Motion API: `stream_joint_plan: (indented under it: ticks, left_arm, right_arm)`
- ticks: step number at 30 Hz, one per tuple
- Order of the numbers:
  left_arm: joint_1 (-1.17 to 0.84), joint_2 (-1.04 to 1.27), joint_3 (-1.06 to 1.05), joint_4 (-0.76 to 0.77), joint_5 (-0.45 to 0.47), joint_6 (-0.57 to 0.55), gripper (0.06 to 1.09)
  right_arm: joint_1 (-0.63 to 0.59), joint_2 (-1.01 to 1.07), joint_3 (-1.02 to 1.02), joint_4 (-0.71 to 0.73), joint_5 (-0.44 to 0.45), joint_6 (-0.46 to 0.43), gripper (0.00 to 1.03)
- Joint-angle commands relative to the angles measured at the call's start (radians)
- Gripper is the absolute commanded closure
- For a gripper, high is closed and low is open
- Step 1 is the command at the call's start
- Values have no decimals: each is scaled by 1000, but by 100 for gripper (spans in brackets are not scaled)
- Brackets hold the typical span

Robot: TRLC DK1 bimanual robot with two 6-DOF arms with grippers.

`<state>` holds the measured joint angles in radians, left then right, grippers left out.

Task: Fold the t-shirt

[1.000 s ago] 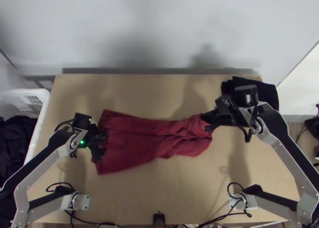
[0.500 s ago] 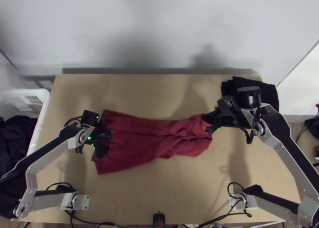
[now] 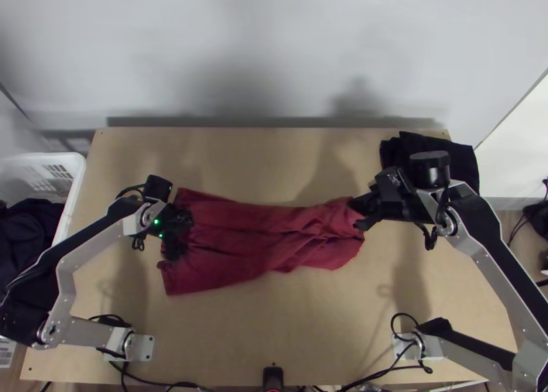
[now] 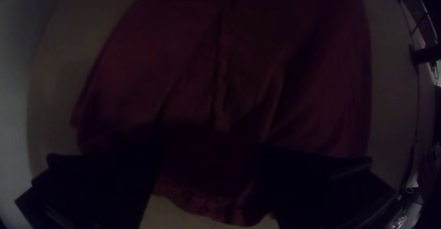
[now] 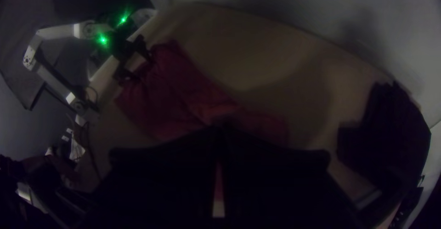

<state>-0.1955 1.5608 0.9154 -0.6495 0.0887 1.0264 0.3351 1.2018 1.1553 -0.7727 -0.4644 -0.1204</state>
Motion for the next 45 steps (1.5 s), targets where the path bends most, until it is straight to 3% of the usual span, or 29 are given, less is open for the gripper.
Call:
stream_joint_plan:
  ticks: [1,5,8,12,13,18,20,22,23,24,40,45]
  left_arm:
    - [5,71,31,-18,0,6,17]
    - [2,61,36,-36,29,1,33]
    - [11,59,36,-44,74,-6,55]
    - [14,67,39,-64,129,-35,92]
    - [14,65,42,-76,131,-48,94]
    - [16,22,50,-122,131,-97,91]
    - [16,-16,36,-128,128,-100,66]
    - [14,-58,4,-108,114,-95,32]
    - [11,-71,-9,-102,98,-91,21]
    - [11,-84,-15,-101,83,-83,18]
    - [31,-74,86,-150,75,-37,16]
    - [31,-51,74,-150,77,-26,30]
  right_arm:
    - [-1,-2,-5,3,1,-1,100]
    - [-2,-5,-3,4,1,-4,100]
    - [-4,-5,-5,4,1,-4,100]
    - [-5,-5,-6,9,1,-4,100]
    - [-5,-5,-6,9,1,-4,100]
    - [-5,-5,-9,9,1,-7,100]
    - [-5,-7,-9,9,1,-7,100]
    - [-5,-8,-9,9,1,-5,100]
    - [-4,-8,-9,9,1,-5,100]
    - [-4,-8,-8,10,1,-5,100]
    - [2,-24,-17,10,1,2,100]
    - [-1,-24,-12,10,1,2,100]
